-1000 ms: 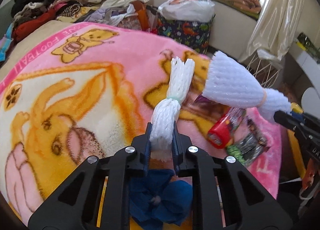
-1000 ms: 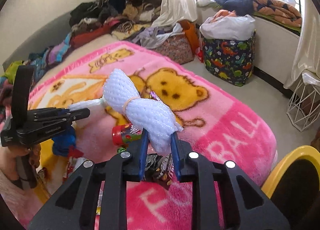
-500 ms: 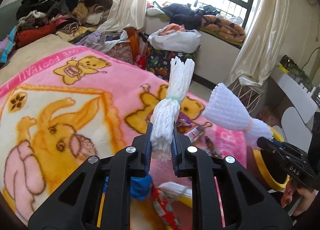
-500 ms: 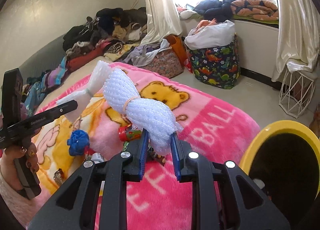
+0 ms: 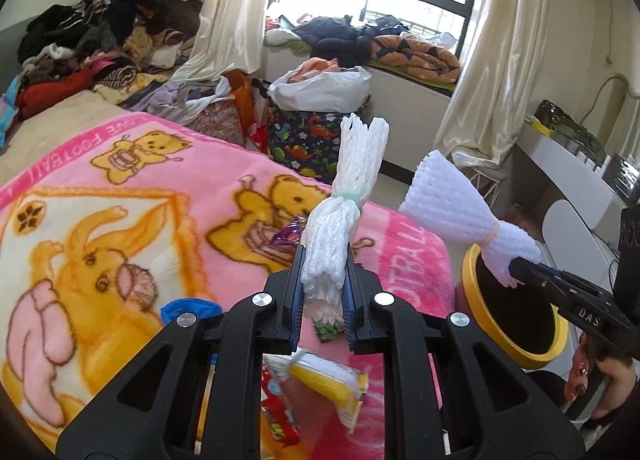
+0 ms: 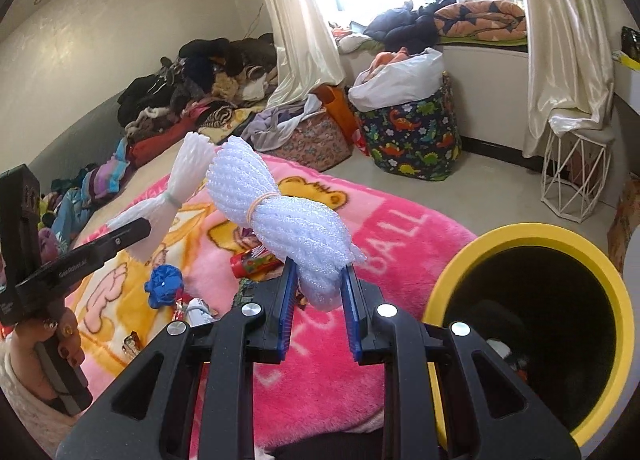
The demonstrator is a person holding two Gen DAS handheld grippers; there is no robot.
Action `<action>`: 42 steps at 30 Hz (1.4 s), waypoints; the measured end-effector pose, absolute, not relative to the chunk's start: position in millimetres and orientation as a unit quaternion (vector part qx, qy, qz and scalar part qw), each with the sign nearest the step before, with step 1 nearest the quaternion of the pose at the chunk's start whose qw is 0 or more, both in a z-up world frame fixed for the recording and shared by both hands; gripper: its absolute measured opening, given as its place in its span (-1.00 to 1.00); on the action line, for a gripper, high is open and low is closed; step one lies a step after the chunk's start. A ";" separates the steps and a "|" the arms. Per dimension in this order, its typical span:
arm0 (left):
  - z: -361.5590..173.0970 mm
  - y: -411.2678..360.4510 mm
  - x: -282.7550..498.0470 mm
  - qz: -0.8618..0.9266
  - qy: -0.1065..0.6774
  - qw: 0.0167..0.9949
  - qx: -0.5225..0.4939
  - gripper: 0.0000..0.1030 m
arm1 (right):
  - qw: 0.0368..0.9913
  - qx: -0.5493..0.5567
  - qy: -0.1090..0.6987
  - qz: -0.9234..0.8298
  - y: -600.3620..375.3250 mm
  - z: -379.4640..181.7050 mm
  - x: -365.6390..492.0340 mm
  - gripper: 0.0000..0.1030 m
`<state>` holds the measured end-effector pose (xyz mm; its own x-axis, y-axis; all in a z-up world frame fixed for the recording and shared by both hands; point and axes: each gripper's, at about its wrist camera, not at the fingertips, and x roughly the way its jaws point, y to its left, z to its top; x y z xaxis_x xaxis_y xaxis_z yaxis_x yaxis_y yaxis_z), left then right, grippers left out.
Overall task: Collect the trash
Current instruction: 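Carry both white foam nets over the yellow bin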
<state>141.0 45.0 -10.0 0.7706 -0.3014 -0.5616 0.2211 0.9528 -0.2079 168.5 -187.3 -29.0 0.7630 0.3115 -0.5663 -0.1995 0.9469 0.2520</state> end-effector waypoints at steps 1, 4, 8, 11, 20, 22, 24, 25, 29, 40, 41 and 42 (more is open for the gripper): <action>-9.1 42.6 140.0 -0.142 0.308 0.938 -0.064 -0.79 | 0.935 0.090 0.315 0.135 -190.3 -28.0 166.9 -0.60; -5.9 35.7 137.8 -0.149 0.305 0.939 -0.062 -0.79 | 0.937 0.092 0.312 0.125 -198.3 -26.9 162.3 -0.60; -4.1 27.2 135.1 -0.157 0.303 0.938 -0.057 -0.79 | 0.938 0.096 0.312 0.115 -208.4 -28.8 154.6 -0.60; -4.8 21.5 133.6 -0.162 0.304 0.937 -0.054 -0.79 | 0.940 0.096 0.311 0.106 -213.9 -28.9 150.9 -0.60; -2.8 5.3 128.4 -0.177 0.303 0.935 -0.045 -0.79 | 0.943 0.103 0.306 0.084 -229.6 -25.8 140.7 -0.60; -1.9 1.0 127.5 -0.181 0.302 0.935 -0.043 -0.79 | 0.943 0.108 0.306 0.077 -234.8 -26.0 138.7 -0.60; -0.7 -4.8 126.6 -0.186 0.300 0.935 -0.040 -0.79 | 0.943 0.113 0.305 0.071 -240.0 -25.5 137.8 -0.60; -0.1 -7.7 125.8 -0.188 0.299 0.935 -0.039 -0.79 | 0.943 0.114 0.305 0.067 -243.3 -25.7 136.8 -0.60; 1.8 -19.1 125.0 -0.199 0.297 0.933 -0.040 -0.80 | 0.944 0.119 0.304 0.050 -256.9 -25.3 131.5 -0.60; 1.5 -54.9 119.0 -0.232 0.298 0.926 -0.018 -0.80 | 0.943 0.150 0.298 -0.008 -300.4 -29.7 116.8 -0.60; 1.3 -57.3 118.3 -0.235 0.298 0.925 -0.017 -0.80 | 0.943 0.151 0.296 -0.012 -303.5 -29.1 116.1 -0.60; 1.5 -59.4 117.1 -0.238 0.298 0.924 -0.015 -0.80 | 0.944 0.152 0.293 -0.017 -306.8 -28.6 114.7 -0.60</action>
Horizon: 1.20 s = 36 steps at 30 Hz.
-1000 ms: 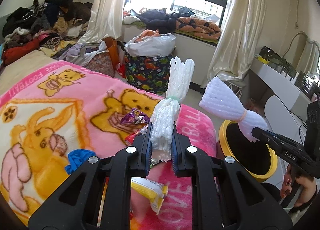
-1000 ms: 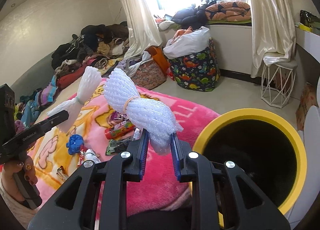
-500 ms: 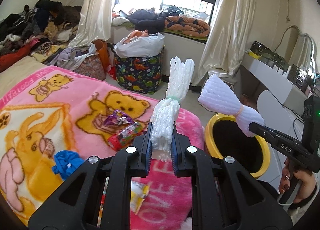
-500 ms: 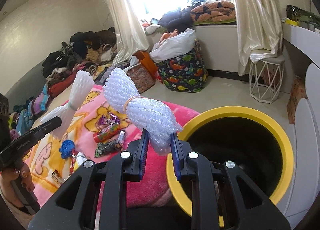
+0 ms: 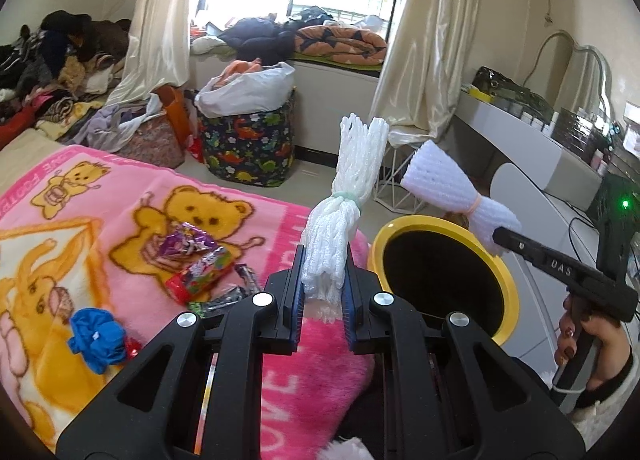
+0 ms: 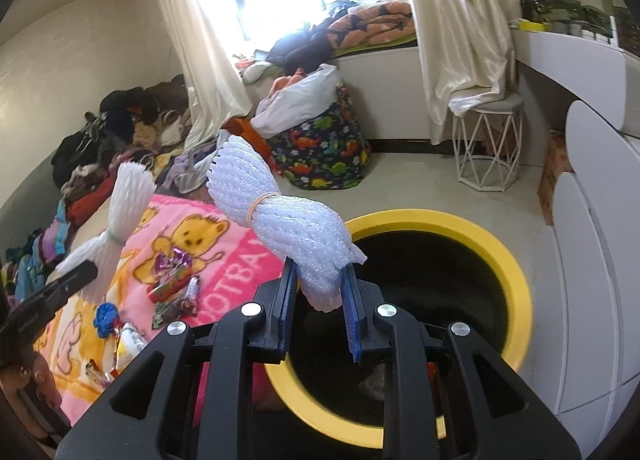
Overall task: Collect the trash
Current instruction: 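Carry both white foam nets over the yellow bin, then open both tools to drop the foam nets into the bin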
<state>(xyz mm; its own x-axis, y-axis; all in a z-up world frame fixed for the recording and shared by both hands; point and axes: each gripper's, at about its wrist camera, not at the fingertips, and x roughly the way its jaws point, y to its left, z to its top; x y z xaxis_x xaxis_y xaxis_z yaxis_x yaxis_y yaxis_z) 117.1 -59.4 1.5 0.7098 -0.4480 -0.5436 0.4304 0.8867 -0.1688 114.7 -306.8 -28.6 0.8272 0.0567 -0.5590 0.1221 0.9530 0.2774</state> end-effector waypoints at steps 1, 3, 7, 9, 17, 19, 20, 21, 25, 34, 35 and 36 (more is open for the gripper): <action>1.3 -61.7 116.2 -0.239 0.298 0.924 -0.012 -0.80 | 0.944 0.153 0.293 -0.020 -309.6 -29.0 113.9 -0.60; 0.6 -66.7 115.1 -0.244 0.299 0.923 -0.009 -0.80 | 0.943 0.157 0.292 -0.028 -313.5 -29.4 112.2 -0.60; -0.7 -79.0 111.5 -0.255 0.300 0.919 0.000 -0.79 | 0.942 0.158 0.292 -0.047 -323.0 -30.3 108.9 -0.60; -2.1 -84.5 109.7 -0.259 0.300 0.918 0.005 -0.80 | 0.941 0.160 0.293 -0.054 -328.1 -31.4 107.5 -0.60; -11.0 -109.8 103.5 -0.279 0.308 0.909 0.022 -0.80 | 0.937 0.169 0.294 -0.079 -343.6 -34.3 102.1 -0.60; -13.5 -116.4 103.2 -0.285 0.310 0.907 0.026 -0.80 | 0.936 0.171 0.294 -0.085 -348.5 -35.8 100.9 -0.60; -14.6 -118.3 103.0 -0.287 0.311 0.906 0.027 -0.80 | 0.936 0.172 0.295 -0.089 -350.6 -36.9 100.6 -0.60; -16.2 -121.9 102.9 -0.289 0.312 0.904 0.031 -0.80 | 0.934 0.174 0.297 -0.092 -353.2 -38.5 100.2 -0.60; -21.9 -134.2 102.8 -0.299 0.318 0.899 0.041 -0.79 | 0.930 0.179 0.303 -0.105 -362.5 -45.0 99.6 -0.60; -35.6 -166.7 106.3 -0.314 0.339 0.885 0.056 -0.80 | 0.917 0.190 0.324 -0.131 -379.4 -61.3 100.9 -0.59; -37.5 -171.3 107.4 -0.315 0.341 0.884 0.059 -0.79 | 0.916 0.190 0.327 -0.134 -380.9 -63.0 101.0 -0.59; -39.6 -175.7 109.5 -0.316 0.344 0.882 0.062 -0.79 | 0.915 0.189 0.329 -0.136 -381.2 -63.7 101.4 -0.59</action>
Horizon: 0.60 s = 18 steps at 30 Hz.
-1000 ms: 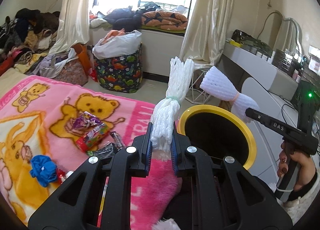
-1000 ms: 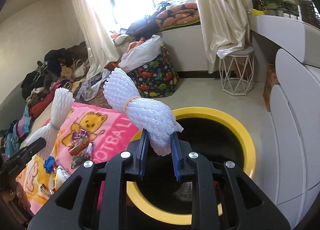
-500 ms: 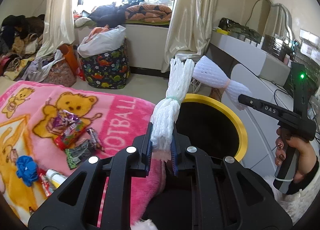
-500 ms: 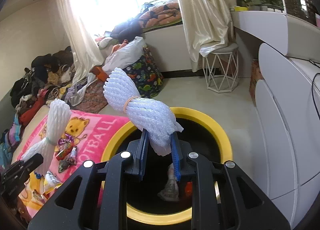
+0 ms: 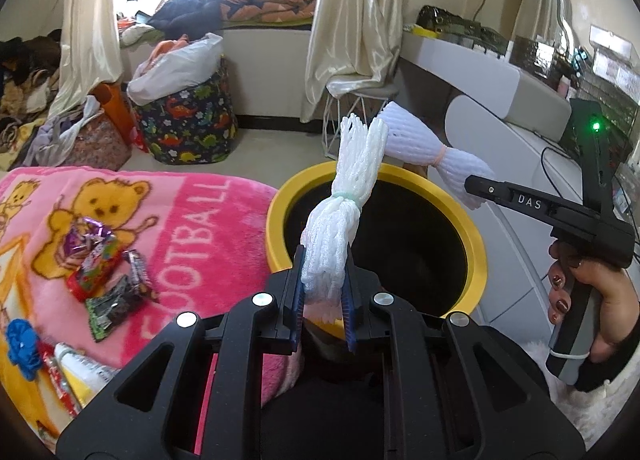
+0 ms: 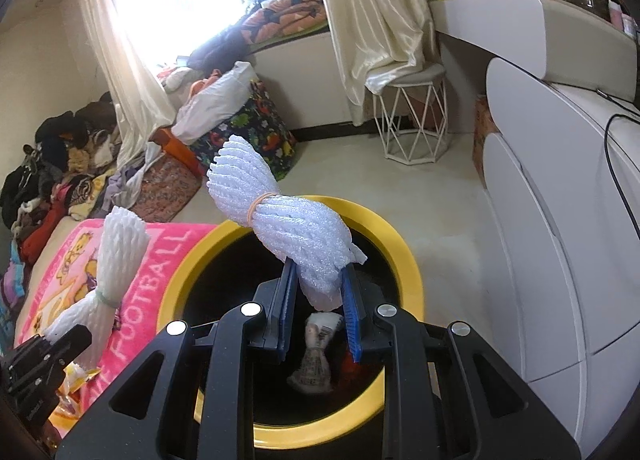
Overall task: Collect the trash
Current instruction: 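Open both tools to drop the foam nets into the bin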
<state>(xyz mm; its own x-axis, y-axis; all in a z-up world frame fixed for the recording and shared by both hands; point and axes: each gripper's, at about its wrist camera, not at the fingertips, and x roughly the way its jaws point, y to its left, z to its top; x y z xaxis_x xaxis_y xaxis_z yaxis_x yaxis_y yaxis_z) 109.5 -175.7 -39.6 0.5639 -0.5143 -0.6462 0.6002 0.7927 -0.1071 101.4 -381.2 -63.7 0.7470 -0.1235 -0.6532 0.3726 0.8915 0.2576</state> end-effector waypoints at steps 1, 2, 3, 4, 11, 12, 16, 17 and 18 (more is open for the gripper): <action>-41.2 -178.8 110.8 -0.316 0.346 0.881 0.065 -0.79 | 0.914 0.190 0.332 -0.137 -382.4 -65.5 101.8 -0.59; -43.2 -183.1 113.2 -0.316 0.350 0.879 0.067 -0.79 | 0.913 0.190 0.335 -0.138 -383.7 -67.3 102.3 -0.58; -45.0 -186.4 115.5 -0.316 0.353 0.878 0.069 -0.79 | 0.911 0.190 0.337 -0.140 -384.8 -69.1 102.5 -0.58; -46.9 -189.9 118.2 -0.316 0.356 0.877 0.070 -0.79 | 0.910 0.192 0.339 -0.141 -386.1 -71.3 102.5 -0.58; -58.5 -211.8 139.5 -0.317 0.378 0.867 0.073 -0.74 | 0.904 0.215 0.344 -0.135 -393.0 -81.8 103.2 -0.48; -60.5 -213.4 142.4 -0.322 0.384 0.862 0.070 -0.51 | 0.903 0.220 0.344 -0.135 -394.6 -83.3 103.4 -0.32; -62.7 -206.9 147.9 -0.320 0.379 0.867 0.043 0.58 | 0.899 0.238 0.338 -0.142 -403.7 -85.3 101.8 0.12; -61.4 -205.3 148.3 -0.320 0.380 0.867 0.033 0.62 | 0.899 0.242 0.335 -0.146 -405.7 -85.3 100.9 0.21; -59.6 -201.9 147.7 -0.317 0.378 0.870 0.023 0.77 | 0.899 0.246 0.332 -0.146 -407.3 -85.7 100.0 0.25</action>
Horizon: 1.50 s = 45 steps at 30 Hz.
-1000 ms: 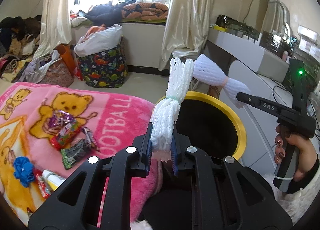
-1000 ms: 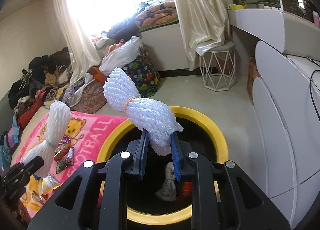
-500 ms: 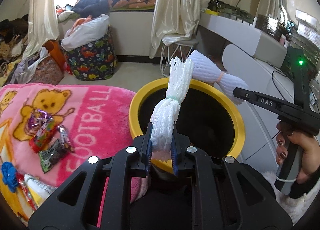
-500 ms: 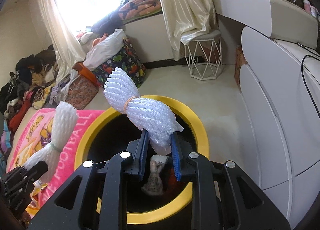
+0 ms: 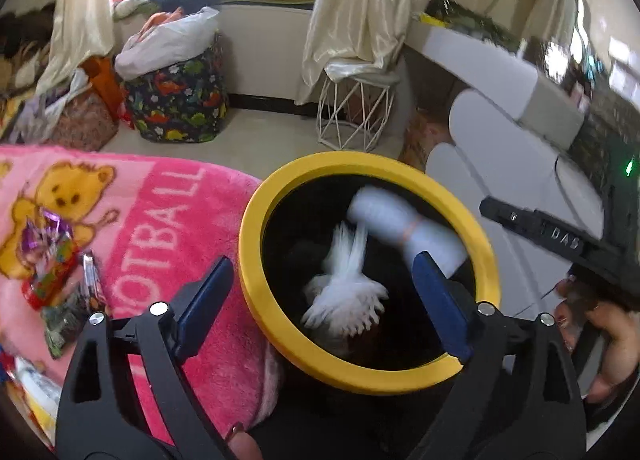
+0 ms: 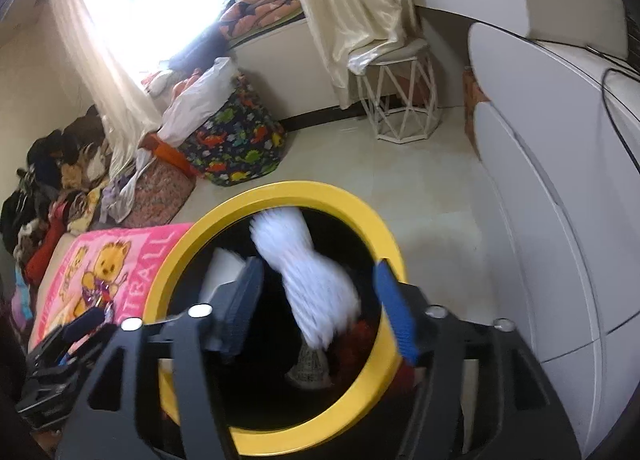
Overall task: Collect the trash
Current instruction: 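Open both tools to drop the foam nets into the bin, then move both tools back over the blanket toward the blue cloth and wrappers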
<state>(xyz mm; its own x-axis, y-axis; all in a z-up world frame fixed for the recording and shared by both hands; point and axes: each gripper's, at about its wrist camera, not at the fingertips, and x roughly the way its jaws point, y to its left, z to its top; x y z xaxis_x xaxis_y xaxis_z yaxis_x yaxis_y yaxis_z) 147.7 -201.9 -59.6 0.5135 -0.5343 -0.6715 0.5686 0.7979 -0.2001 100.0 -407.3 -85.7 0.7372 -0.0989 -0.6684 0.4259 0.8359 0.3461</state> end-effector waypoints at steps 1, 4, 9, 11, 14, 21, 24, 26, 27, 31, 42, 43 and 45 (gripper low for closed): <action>-57.0 -198.0 146.3 -0.311 0.371 0.875 0.017 0.81 | 0.898 0.249 0.330 -0.148 -409.1 -86.1 100.3 0.28; -49.0 -187.0 139.6 -0.298 0.352 0.887 0.012 0.80 | 0.901 0.245 0.324 -0.153 -408.1 -85.4 100.2 0.43; -44.6 -171.9 133.5 -0.279 0.348 0.895 0.000 0.80 | 0.907 0.235 0.319 -0.142 -396.7 -81.5 104.5 0.57; -44.1 -167.3 130.9 -0.274 0.345 0.898 -0.001 0.80 | 0.912 0.225 0.316 -0.137 -389.5 -78.2 105.8 0.61; -43.4 -158.2 126.3 -0.266 0.342 0.901 0.000 0.80 | 0.917 0.213 0.313 -0.127 -381.4 -73.4 107.9 0.63; -38.8 -135.4 116.7 -0.244 0.328 0.913 0.006 0.80 | 0.925 0.195 0.309 -0.104 -361.1 -66.8 109.2 0.64; -35.8 -123.1 114.6 -0.235 0.324 0.916 0.000 0.80 | 0.929 0.185 0.308 -0.090 -348.9 -63.7 110.6 0.64; -33.9 -115.6 112.9 -0.229 0.320 0.919 -0.002 0.80 | 0.931 0.178 0.308 -0.084 -341.0 -61.8 111.6 0.64; -32.5 -112.0 112.0 -0.225 0.317 0.921 -0.001 0.80 | 0.932 0.175 0.307 -0.080 -338.1 -61.1 111.9 0.64; -28.1 -100.3 109.9 -0.214 0.309 0.927 -0.004 0.80 | 0.936 0.162 0.305 -0.065 -323.4 -57.2 113.4 0.64; -23.7 -63.7 106.0 -0.180 0.297 0.937 -0.027 0.80 | 0.945 0.140 0.295 -0.032 -291.3 -44.8 113.0 0.66; -23.6 -59.6 105.4 -0.178 0.296 0.938 -0.029 0.80 | 0.945 0.138 0.295 -0.029 -288.8 -44.2 113.4 0.66; -23.3 -51.3 105.1 -0.170 0.295 0.940 -0.032 0.80 | 0.946 0.133 0.295 -0.022 -282.3 -43.9 113.2 0.67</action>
<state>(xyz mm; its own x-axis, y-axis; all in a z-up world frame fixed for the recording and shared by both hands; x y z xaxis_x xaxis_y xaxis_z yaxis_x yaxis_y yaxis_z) 105.1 -51.3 -23.3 0.7681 -0.3389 -0.5433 0.3011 0.9400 -0.1607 113.2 -282.3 -43.9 0.8253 0.0368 -0.5635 0.1200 0.9637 0.2387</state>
